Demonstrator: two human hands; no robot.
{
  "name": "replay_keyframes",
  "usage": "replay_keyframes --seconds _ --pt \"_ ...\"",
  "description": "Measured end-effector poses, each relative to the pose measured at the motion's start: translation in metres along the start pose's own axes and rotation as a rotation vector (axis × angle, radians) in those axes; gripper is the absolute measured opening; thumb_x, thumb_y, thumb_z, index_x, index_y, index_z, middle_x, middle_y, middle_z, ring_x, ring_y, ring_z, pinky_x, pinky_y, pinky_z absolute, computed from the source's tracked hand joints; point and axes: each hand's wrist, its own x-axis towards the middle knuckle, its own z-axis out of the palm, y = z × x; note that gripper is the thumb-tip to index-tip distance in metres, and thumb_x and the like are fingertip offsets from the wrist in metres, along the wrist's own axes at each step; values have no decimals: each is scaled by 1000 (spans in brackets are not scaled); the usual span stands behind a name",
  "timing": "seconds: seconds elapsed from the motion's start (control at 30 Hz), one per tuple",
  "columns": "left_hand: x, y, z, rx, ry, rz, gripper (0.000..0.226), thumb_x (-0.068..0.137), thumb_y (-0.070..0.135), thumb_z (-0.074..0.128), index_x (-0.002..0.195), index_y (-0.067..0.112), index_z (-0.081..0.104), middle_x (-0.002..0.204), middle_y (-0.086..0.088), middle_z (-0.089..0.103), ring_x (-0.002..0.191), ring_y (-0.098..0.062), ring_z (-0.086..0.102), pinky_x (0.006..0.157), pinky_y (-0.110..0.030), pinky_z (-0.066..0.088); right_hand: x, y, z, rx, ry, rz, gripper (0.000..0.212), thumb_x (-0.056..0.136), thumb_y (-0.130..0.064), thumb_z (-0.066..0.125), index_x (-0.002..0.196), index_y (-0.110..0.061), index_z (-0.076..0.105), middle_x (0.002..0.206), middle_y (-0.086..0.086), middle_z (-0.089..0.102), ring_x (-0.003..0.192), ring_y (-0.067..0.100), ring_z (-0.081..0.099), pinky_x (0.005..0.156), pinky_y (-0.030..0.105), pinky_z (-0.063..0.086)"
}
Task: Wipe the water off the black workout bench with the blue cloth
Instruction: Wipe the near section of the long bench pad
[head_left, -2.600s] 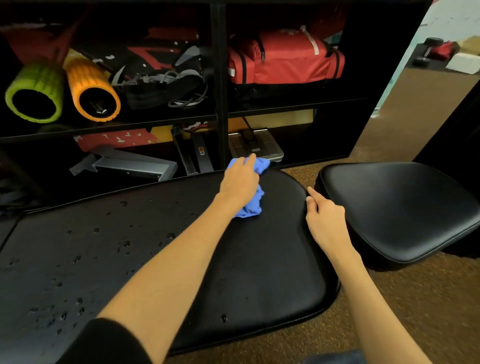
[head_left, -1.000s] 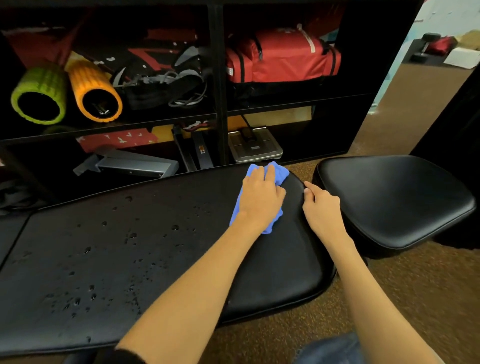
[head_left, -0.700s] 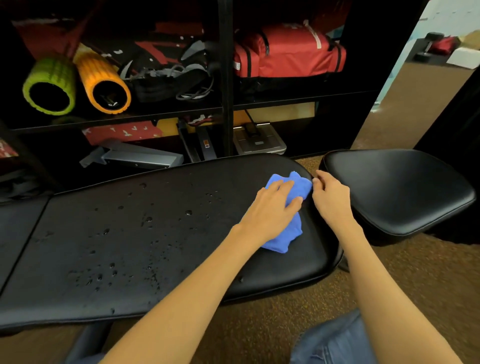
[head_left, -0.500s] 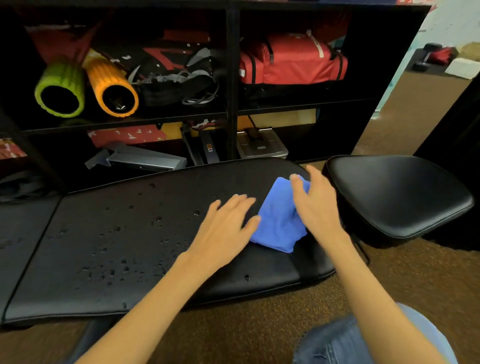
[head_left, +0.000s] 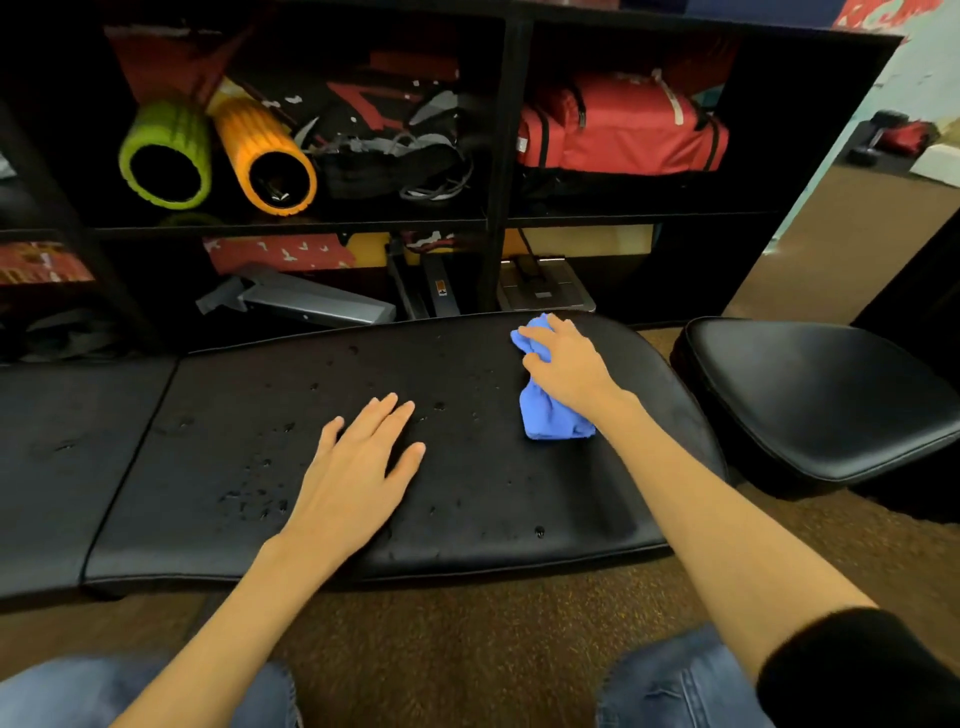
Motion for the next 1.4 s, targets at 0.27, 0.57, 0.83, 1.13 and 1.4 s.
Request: replay_keyframes --seconds 0.27,0.57,0.83,1.13,1.4 --pt "0 -5 9 -39 98 16 54 98 47 35 146 24 34 155 5 27 144 -7 17 118 -35 7 -79 24 -21 25 -71 -297 43 95 -24 52 137 -32 46 154 -1 29 142 9 17 113 38 23" --pt "-1 -7 15 -60 131 18 52 97 44 39 144 22 38 153 4 31 143 -8 20 118 -36 8 2 54 -27 -123 91 136 40 92 -19 48 132 -16 49 136 14 48 126 33 41 104 43 35" --pt "-3 -9 13 -83 139 2 51 97 44 39 144 23 39 153 5 32 143 -7 21 119 -35 7 -38 -5 12 -244 145 -80 33 99 -25 37 128 -20 53 133 12 50 126 31 41 100 44 34" --pt "-3 -7 14 -85 153 6 51 98 44 37 145 23 38 153 5 31 143 -7 20 119 -35 6 -107 43 -26 -353 175 -199 30 96 -38 45 119 -27 61 128 5 59 127 22 47 94 43 34" --pt "-4 -8 12 -77 183 1 49 97 42 40 142 22 43 151 3 36 141 -8 25 118 -36 9 -37 31 -7 -158 306 223 35 95 -18 41 126 -8 55 129 20 55 119 39 48 100 42 38"
